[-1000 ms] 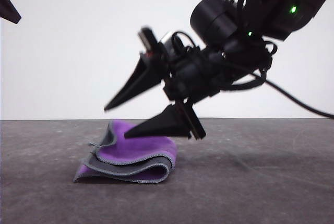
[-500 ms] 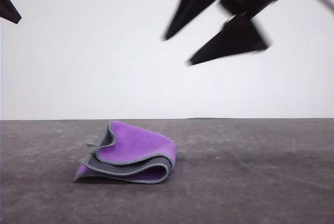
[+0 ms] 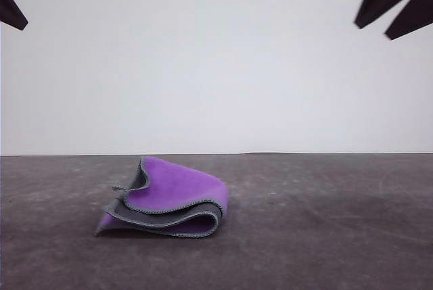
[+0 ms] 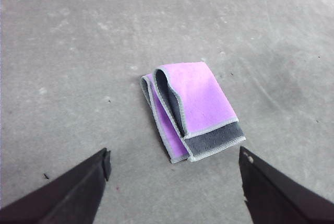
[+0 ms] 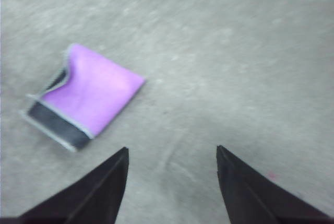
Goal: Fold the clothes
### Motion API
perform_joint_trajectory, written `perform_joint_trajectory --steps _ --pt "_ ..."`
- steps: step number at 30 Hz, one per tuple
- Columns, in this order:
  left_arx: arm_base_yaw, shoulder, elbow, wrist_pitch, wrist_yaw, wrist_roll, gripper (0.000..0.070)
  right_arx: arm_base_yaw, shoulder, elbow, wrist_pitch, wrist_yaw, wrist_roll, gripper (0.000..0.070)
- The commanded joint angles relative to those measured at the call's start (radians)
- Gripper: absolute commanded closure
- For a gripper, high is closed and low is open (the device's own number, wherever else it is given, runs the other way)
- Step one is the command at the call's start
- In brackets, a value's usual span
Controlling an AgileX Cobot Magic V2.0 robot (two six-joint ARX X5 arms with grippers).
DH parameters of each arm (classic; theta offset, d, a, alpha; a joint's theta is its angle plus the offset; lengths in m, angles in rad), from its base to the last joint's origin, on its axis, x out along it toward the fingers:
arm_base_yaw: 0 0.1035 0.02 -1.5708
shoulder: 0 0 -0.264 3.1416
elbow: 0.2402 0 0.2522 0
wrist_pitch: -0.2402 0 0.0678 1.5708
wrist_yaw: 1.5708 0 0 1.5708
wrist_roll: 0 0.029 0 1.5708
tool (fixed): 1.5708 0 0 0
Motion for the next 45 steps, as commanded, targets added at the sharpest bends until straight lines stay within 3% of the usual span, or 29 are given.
perform_joint_trajectory --steps 1,11,12,13,14,15,17,34,36,42,45 --pt "-0.005 0.004 0.01 0.009 -0.002 -0.003 0.0227 0.002 -0.024 -0.017 0.014 0.01 -0.011 0.0369" --pt "-0.005 0.003 0.01 0.015 -0.001 -0.003 0.0243 0.003 -0.098 -0.098 0.07 0.016 -0.011 0.0378" --pt "-0.005 0.003 0.011 0.013 -0.001 -0.003 0.0277 0.003 -0.098 -0.098 0.068 0.015 -0.011 0.04" --pt "-0.005 0.003 0.011 0.014 0.002 -0.003 0.0457 0.003 -0.097 -0.098 0.066 0.017 -0.011 0.0539" --pt "-0.005 0.004 0.011 0.015 0.006 -0.004 0.0594 0.003 -0.097 -0.098 0.065 0.019 -0.012 0.0637" --pt "-0.005 0.004 0.011 0.017 0.01 -0.007 0.0654 0.002 -0.097 -0.098 0.067 0.02 -0.012 0.0669" --pt "-0.005 0.004 0.013 0.016 0.019 -0.007 0.07 0.002 -0.096 -0.098 0.071 0.017 -0.011 0.0685" --pt "0.002 -0.011 0.0 0.032 0.02 0.015 0.07 0.002 -0.098 -0.098 0.071 0.017 -0.011 0.0685" --pt "0.029 -0.037 -0.044 0.088 0.022 0.057 0.07 0.002 -0.098 -0.098 0.071 0.017 -0.011 0.0685" --pt "0.177 -0.215 -0.311 0.353 0.022 0.06 0.07 0.002 -0.098 -0.098 0.071 0.017 -0.011 0.0685" --pt "0.264 -0.319 -0.412 0.411 0.015 0.066 0.07 0.003 -0.098 -0.098 0.071 0.017 -0.011 0.0685"
